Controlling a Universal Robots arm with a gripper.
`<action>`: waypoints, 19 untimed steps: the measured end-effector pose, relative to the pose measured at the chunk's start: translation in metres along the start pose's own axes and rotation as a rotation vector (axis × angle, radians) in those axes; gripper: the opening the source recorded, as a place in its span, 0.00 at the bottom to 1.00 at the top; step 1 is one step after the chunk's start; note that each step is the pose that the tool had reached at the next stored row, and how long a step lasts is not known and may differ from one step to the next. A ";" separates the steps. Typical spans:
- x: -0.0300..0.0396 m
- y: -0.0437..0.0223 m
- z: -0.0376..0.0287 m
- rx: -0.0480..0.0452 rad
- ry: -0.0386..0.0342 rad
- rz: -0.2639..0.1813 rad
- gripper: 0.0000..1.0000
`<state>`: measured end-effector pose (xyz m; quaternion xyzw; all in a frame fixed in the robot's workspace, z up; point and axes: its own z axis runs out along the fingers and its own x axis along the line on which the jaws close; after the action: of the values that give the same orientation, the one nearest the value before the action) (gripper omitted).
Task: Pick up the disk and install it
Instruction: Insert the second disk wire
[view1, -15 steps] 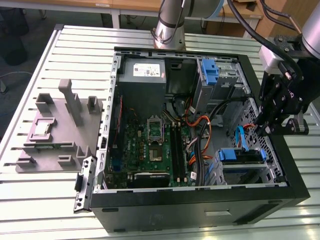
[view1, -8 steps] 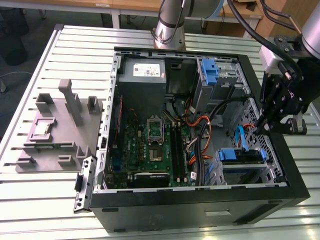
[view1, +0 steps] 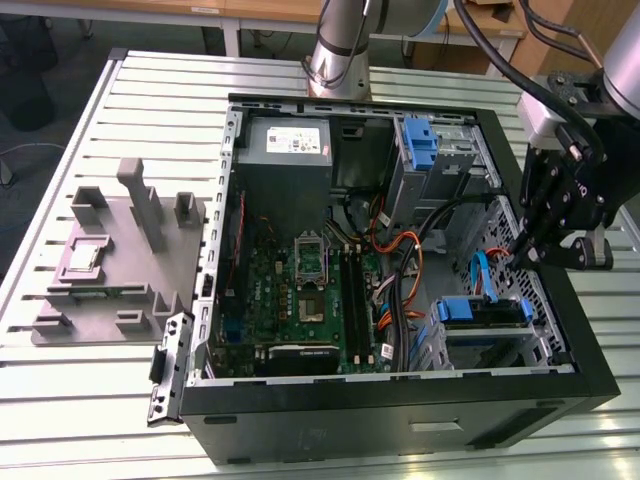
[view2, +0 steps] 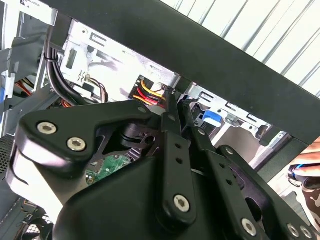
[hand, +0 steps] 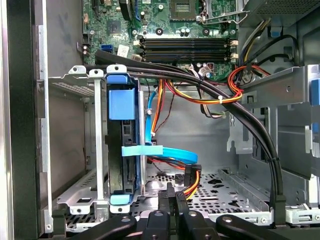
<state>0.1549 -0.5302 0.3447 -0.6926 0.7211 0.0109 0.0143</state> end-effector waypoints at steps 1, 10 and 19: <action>0.0009 0.0011 -0.0001 0.0009 0.0000 -0.001 0.16; 0.0113 0.0105 -0.0006 0.0101 -0.0003 -0.006 0.16; 0.0242 0.0113 -0.0011 0.0105 -0.0002 -0.006 0.16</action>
<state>0.1426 -0.5540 0.3449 -0.6946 0.7191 0.0071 0.0181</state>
